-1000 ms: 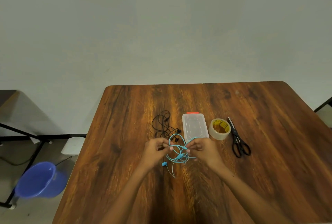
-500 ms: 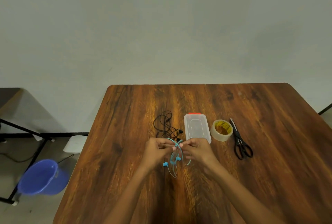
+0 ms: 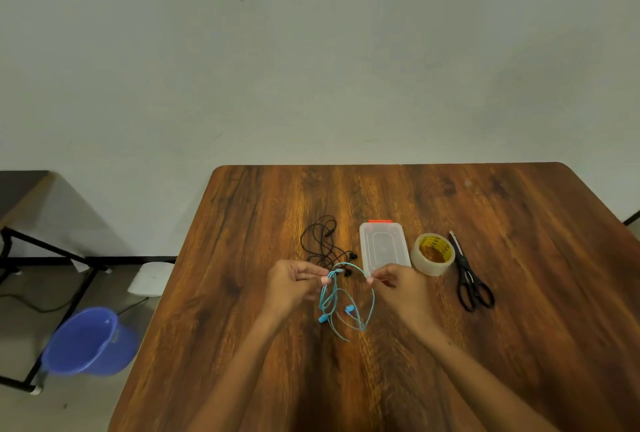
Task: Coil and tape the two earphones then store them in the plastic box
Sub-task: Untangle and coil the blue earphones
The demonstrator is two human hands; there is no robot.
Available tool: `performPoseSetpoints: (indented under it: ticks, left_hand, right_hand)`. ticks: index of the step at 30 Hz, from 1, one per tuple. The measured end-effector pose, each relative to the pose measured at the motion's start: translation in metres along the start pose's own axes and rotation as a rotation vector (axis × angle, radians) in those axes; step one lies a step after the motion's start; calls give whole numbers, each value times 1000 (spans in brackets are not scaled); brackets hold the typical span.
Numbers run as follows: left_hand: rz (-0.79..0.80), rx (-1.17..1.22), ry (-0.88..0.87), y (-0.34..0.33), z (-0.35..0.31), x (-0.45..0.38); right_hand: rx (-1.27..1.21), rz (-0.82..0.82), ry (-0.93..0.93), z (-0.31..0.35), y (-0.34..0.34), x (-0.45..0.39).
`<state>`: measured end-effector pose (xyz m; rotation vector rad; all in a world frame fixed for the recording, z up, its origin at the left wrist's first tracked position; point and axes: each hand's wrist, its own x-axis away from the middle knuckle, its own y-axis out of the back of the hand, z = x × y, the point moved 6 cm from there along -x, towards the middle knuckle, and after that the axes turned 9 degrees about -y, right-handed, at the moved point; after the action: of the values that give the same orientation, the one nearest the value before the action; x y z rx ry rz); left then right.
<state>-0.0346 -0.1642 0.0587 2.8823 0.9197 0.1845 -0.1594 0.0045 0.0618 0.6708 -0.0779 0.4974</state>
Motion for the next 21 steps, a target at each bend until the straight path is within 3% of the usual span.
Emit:
performPoseSetpoints:
  ticks: [2,5,11,13,21]
  left_hand:
    - [14,-13,-3,-2,-1,1]
    - [64,-16,-15,-9,-4,3]
    - [86,50,-13,-14,-9,7]
    - [86,50,-15,-15,-8,8]
    - [36,33,-32,-18,-5,10]
  right_hand:
    - [26,-10,46,8,-5,5]
    - [-67,135,50,20,-24,9]
    - [-421,370,-242,10,-35,8]
    - [-429,446,-279,9,-36,10]
    - [-430,419,-219,11,-28,8]
